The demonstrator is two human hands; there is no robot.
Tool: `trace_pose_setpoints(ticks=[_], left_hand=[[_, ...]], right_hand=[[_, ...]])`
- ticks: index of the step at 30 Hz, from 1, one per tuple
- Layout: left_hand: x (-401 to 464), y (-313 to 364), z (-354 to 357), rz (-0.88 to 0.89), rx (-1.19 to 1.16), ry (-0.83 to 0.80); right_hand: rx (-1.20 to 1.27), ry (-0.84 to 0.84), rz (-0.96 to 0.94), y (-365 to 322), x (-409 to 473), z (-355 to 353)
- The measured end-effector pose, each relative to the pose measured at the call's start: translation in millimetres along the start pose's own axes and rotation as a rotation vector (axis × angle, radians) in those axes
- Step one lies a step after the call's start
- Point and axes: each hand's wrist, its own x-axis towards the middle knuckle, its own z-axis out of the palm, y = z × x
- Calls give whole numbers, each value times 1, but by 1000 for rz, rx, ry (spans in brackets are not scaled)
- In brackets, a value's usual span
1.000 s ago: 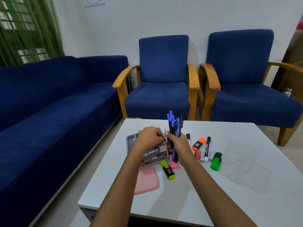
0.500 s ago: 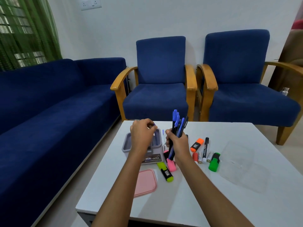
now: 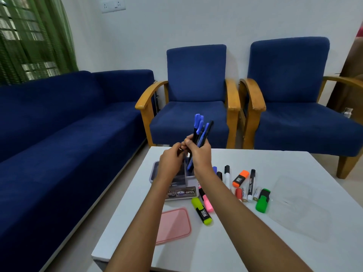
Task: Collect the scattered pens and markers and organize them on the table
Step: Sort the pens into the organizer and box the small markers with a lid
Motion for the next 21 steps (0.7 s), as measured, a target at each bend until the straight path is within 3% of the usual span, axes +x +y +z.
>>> trace_pose_setpoints(ticks=[10,17,19,21], left_hand=[[5,-10,7,-85,-26,-1],[1,-11,4,-89,36,-5],[-3,-6,5,-137,44,65],[-12,2,7,-130,23,269]], right_hand=[[-372,-21,172,24,6,-9],[-458,-193,256,32,3,-24],[-427,-238,268,35,0,-30],[-414,-229,239,38,-2,-37]])
